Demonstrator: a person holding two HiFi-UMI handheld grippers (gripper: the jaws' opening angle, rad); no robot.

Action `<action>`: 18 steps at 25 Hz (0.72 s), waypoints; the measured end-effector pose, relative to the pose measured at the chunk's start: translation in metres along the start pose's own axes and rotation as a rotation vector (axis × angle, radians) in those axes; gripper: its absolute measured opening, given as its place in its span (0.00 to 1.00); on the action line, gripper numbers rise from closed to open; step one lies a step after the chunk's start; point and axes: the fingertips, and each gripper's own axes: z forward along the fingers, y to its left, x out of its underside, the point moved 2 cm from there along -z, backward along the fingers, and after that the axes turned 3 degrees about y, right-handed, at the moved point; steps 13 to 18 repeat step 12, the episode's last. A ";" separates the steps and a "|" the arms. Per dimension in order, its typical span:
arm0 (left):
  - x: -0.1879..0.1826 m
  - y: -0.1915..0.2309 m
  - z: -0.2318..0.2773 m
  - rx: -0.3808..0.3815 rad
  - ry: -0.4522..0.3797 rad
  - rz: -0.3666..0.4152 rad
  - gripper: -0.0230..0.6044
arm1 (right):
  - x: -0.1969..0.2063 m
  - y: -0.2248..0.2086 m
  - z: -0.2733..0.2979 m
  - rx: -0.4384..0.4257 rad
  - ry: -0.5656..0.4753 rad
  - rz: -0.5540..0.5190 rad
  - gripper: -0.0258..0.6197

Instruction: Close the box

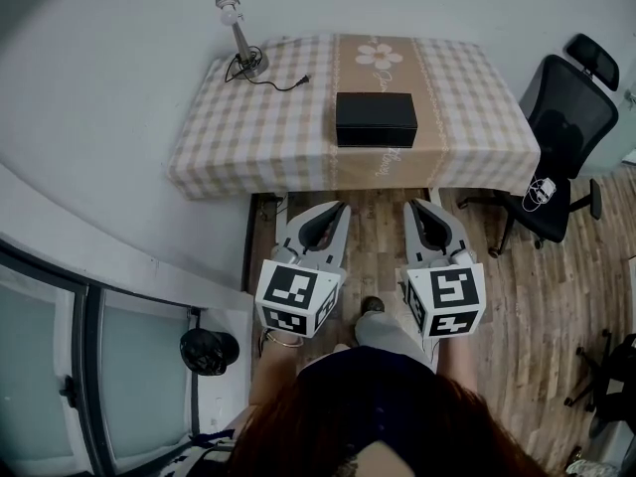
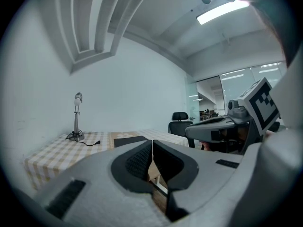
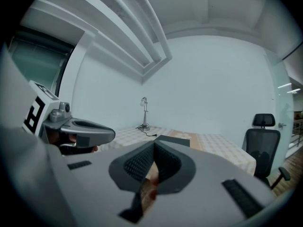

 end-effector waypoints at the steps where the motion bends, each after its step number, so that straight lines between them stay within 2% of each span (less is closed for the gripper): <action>1: 0.000 0.000 -0.002 -0.001 -0.001 -0.001 0.08 | 0.000 0.001 -0.001 0.001 0.000 -0.002 0.07; 18: 0.006 -0.007 -0.016 -0.001 -0.005 -0.013 0.08 | 0.001 0.009 -0.017 0.008 0.001 -0.018 0.07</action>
